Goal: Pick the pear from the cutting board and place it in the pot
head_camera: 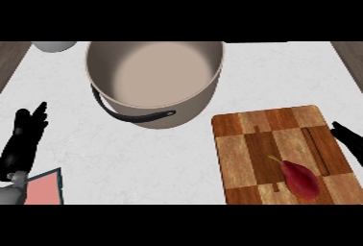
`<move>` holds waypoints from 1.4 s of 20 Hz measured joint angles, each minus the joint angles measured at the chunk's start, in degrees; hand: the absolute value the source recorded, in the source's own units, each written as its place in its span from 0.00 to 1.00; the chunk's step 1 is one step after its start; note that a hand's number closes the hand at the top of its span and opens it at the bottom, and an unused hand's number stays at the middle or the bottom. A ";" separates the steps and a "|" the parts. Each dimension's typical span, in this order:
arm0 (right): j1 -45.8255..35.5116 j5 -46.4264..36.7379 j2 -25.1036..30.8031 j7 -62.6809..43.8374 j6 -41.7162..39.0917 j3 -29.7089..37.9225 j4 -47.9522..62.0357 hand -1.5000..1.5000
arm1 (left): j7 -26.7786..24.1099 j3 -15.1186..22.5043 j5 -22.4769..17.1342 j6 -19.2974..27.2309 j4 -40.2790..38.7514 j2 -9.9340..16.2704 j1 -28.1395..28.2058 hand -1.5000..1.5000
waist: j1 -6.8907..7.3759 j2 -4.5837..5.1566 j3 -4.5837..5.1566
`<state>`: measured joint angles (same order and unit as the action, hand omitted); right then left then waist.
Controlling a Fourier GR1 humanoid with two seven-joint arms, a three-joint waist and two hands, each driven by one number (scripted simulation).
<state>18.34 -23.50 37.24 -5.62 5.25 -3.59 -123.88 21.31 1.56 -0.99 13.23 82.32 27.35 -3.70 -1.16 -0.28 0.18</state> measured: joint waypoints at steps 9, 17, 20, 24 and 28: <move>2.23 -0.18 10.67 -21.84 -19.00 -2.27 -10.77 0.00 | -0.38 0.22 -0.43 -0.78 -0.88 -0.17 -0.80 0.50 | 0.84 0.28 -0.02; -6.62 2.87 7.73 -38.72 -31.02 -7.17 -11.08 0.00 | 0.42 0.03 1.70 -0.95 -0.54 -1.99 -1.97 0.50 | 1.31 0.32 -0.10; -8.00 3.06 5.13 -40.71 -33.64 -6.78 -10.70 0.00 | -0.06 -0.95 2.38 -1.77 -0.39 -2.50 -1.34 0.50 | 1.22 0.28 -0.14; -9.92 0.05 1.42 -40.01 -34.91 -7.94 -6.92 0.00 | 1.33 -1.84 3.19 -2.64 0.72 -3.03 -1.61 0.50 | 1.22 0.27 -0.17; -9.77 -5.67 -1.58 -36.34 -34.04 -10.06 -2.04 0.00 | 0.94 -3.17 3.76 -3.61 0.35 -3.28 -1.40 0.50 | 1.21 0.27 -0.19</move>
<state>8.57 -29.18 35.66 -41.96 -28.78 -13.66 -125.92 22.25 -1.61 2.78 9.62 82.67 24.07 -5.11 0.06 -0.02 -0.01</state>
